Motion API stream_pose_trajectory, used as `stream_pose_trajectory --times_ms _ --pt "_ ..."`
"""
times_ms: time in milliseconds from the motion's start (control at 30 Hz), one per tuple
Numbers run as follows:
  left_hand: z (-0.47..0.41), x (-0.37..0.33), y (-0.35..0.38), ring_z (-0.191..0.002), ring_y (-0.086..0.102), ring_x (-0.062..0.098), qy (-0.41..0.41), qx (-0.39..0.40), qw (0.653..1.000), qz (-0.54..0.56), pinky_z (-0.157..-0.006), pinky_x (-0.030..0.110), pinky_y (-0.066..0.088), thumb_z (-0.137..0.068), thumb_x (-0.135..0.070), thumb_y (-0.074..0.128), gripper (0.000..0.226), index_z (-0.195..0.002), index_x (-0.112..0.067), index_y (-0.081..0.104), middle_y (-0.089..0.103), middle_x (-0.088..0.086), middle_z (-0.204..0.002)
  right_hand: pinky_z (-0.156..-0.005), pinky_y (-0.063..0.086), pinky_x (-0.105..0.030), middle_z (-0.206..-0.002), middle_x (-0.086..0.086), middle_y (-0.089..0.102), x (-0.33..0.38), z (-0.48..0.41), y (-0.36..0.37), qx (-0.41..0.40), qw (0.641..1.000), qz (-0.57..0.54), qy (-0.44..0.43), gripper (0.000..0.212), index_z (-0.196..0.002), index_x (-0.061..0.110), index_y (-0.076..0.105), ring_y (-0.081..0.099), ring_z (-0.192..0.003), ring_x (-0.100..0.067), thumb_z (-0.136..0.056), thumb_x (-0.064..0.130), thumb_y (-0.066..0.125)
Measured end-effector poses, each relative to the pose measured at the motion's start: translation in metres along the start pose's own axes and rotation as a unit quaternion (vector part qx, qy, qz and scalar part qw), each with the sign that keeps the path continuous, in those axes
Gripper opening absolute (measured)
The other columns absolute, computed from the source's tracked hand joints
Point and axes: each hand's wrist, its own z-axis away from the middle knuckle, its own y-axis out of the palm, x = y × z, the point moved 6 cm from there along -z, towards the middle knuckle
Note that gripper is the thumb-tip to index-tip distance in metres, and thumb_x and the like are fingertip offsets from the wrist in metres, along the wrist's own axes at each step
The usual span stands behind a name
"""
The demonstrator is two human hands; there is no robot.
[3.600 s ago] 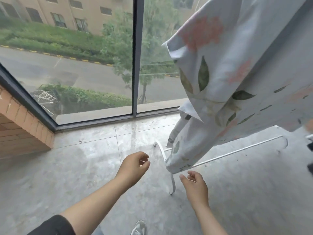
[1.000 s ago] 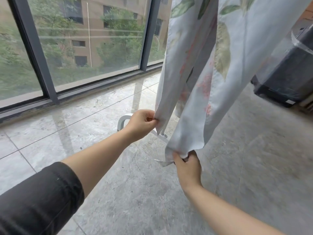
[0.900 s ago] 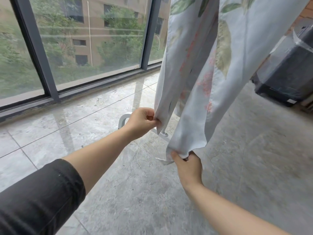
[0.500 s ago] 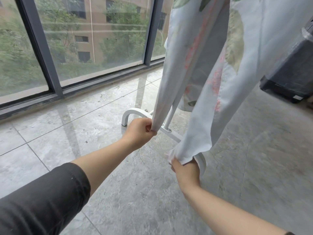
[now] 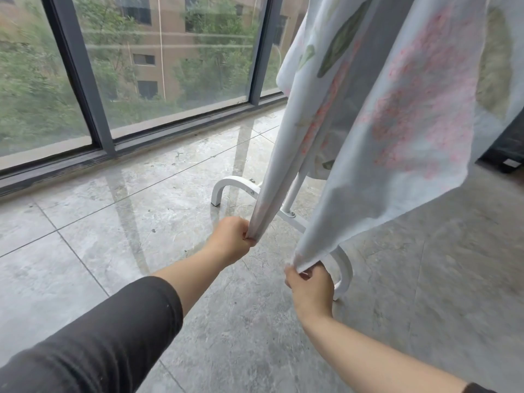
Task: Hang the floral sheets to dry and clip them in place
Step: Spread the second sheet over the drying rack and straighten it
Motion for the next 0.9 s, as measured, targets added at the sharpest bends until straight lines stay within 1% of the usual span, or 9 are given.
stream_pose_trajectory --times_ms 133,200,267,333,400,567,700,767,900 --pt "0.003 0.000 0.018 -0.053 0.038 0.017 -0.009 0.025 0.998 0.052 -0.053 0.028 0.030 -0.079 -0.012 0.070 0.041 -0.048 -0.016 0.043 0.041 0.000 -0.052 -0.062 0.048 -0.028 -0.067 -0.001 0.067 0.010 -0.001 0.003 -0.010 0.998 0.046 -0.052 0.015 -0.075 0.017 0.058 0.066 -0.069 -0.018 -0.082 0.018 0.071" --pt "0.002 -0.003 0.020 -0.051 0.034 0.014 -0.006 0.028 0.994 0.110 -0.052 0.028 0.027 -0.076 -0.013 0.073 0.038 -0.048 -0.011 0.047 0.039 -0.002 -0.050 -0.057 0.045 -0.024 -0.065 0.001 0.065 0.015 -0.002 0.004 -0.017 0.995 0.066 -0.073 0.017 -0.074 0.016 0.055 0.062 -0.064 -0.013 -0.081 0.016 0.071" --pt "0.001 -0.003 0.023 -0.052 0.048 0.014 -0.007 0.026 0.985 0.169 -0.055 0.031 0.042 -0.072 -0.013 0.076 0.021 -0.056 -0.009 0.064 0.056 0.000 -0.052 -0.053 0.041 -0.015 -0.064 0.005 0.062 0.017 -0.002 0.004 -0.029 0.994 0.062 -0.082 0.016 -0.079 0.018 0.054 0.058 -0.061 -0.007 -0.080 0.011 0.068" --pt "0.004 -0.002 0.029 -0.068 0.069 0.017 -0.012 0.033 0.974 0.224 -0.073 0.037 0.058 -0.071 -0.009 0.078 0.005 -0.069 -0.014 0.076 0.073 0.003 -0.067 -0.052 0.040 -0.012 -0.065 0.008 0.061 0.016 -0.003 0.005 -0.035 0.995 0.055 -0.082 0.018 -0.085 0.021 0.054 0.058 -0.062 -0.008 -0.080 0.008 0.066" --pt "0.007 0.000 0.036 -0.077 0.072 0.019 -0.015 0.047 0.966 0.252 -0.083 0.043 0.057 -0.072 -0.010 0.078 0.006 -0.074 -0.016 0.078 0.075 0.004 -0.073 -0.052 0.038 -0.013 -0.065 0.006 0.060 0.013 -0.005 0.009 -0.029 0.995 0.056 -0.082 0.015 -0.081 0.019 0.054 0.056 -0.062 -0.011 -0.080 0.008 0.065" --pt "0.009 0.001 0.040 -0.081 0.073 0.019 -0.009 0.062 0.961 0.267 -0.084 0.041 0.058 -0.081 -0.010 0.073 0.007 -0.078 -0.013 0.078 0.075 0.004 -0.076 -0.057 0.042 -0.009 -0.068 0.004 0.065 0.010 -0.008 0.015 0.004 0.996 0.022 -0.088 0.010 -0.078 0.016 0.061 0.058 -0.061 0.000 -0.083 0.014 0.069" --pt "0.014 0.002 0.041 -0.081 0.073 0.018 -0.011 0.059 0.962 0.268 -0.083 0.039 0.058 -0.083 -0.005 0.068 0.012 -0.081 -0.012 0.078 0.076 0.005 -0.078 -0.054 0.040 -0.012 -0.063 0.000 0.066 0.010 -0.011 0.014 -0.002 0.996 0.026 -0.090 0.016 -0.068 0.011 0.062 0.057 -0.058 -0.008 -0.081 0.014 0.070" --pt "0.018 0.001 0.044 -0.082 0.073 0.019 -0.009 0.066 0.963 0.261 -0.083 0.037 0.058 -0.083 -0.002 0.066 0.018 -0.083 -0.015 0.078 0.076 0.006 -0.078 -0.058 0.046 -0.020 -0.062 0.000 0.067 0.009 -0.013 0.017 0.007 0.996 0.033 -0.084 0.016 -0.066 0.009 0.064 0.062 -0.060 -0.014 -0.081 0.014 0.071" --pt "0.021 0.002 0.047 -0.081 0.072 0.018 -0.004 0.062 0.969 0.238 -0.082 0.038 0.058 -0.082 0.001 0.063 0.026 -0.077 -0.020 0.077 0.076 0.005 -0.077 -0.063 0.050 -0.025 -0.062 0.003 0.069 0.010 -0.015 0.022 0.011 0.996 0.048 -0.073 0.014 -0.067 0.009 0.068 0.066 -0.064 -0.012 -0.080 0.014 0.072"
